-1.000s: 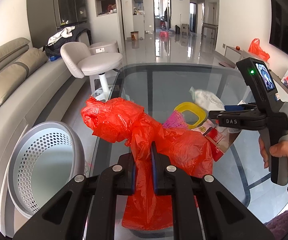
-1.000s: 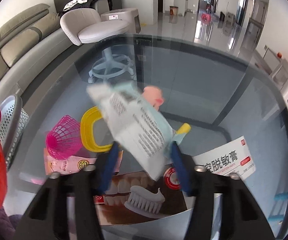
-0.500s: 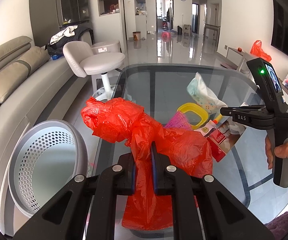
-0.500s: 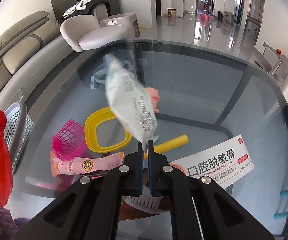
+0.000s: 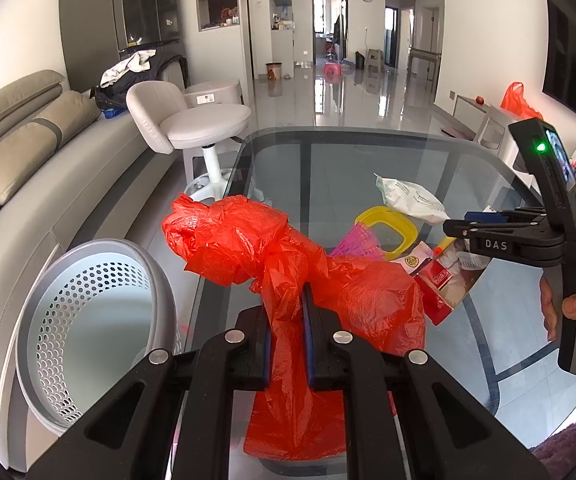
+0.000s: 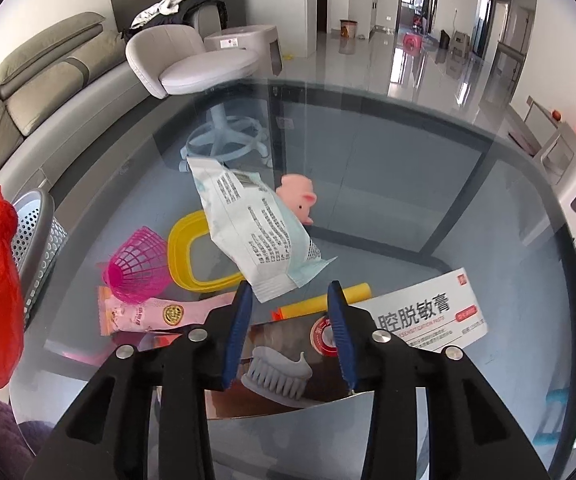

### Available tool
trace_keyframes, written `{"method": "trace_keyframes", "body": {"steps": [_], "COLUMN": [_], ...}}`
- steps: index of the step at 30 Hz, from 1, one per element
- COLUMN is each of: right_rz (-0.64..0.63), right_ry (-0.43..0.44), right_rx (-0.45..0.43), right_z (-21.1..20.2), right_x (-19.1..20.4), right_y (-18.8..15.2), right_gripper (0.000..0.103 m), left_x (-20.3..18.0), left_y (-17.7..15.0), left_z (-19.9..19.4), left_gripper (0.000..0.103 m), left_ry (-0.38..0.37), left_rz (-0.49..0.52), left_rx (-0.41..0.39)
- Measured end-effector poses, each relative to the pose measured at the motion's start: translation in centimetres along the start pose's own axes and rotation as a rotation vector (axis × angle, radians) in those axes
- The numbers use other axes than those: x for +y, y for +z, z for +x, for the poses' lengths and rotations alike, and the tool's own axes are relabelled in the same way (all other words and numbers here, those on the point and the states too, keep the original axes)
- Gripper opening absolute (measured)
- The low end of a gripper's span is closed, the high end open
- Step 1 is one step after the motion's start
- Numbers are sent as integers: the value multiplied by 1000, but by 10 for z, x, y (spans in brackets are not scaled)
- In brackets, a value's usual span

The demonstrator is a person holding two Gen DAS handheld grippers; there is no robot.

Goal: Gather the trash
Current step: 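Grasp the white wrapper packet with the right tool while the left tool holds the red bag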

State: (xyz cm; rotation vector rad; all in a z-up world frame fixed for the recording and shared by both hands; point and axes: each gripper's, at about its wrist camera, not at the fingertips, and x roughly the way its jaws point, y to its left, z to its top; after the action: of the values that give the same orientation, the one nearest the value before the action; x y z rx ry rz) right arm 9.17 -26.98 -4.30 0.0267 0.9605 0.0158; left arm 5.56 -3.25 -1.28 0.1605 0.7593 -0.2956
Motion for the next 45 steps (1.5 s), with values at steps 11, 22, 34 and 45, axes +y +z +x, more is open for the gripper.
{"method": "trace_keyframes", "body": {"steps": [11,22,34,45], "right_rz": [-64,-43,1,38], "right_ry": [-1,-62,-23,33], "right_rx": [-41,27,-17,-107], "right_z": [2,50,47,2], "right_x": [24,35,31,34], "right_y": [10,22,23,20], "right_gripper": [59,59,51,51], "left_x": [0,0,11,23], "left_y": [0,-1,-2,0], "left_z": [0,4,2,-8], "left_gripper": [12,12,12,12], "left_ry": [0,-2,4,39], "left_rz": [-1,-1,-24,-47], "left_rx": [3,12,10,-27]}}
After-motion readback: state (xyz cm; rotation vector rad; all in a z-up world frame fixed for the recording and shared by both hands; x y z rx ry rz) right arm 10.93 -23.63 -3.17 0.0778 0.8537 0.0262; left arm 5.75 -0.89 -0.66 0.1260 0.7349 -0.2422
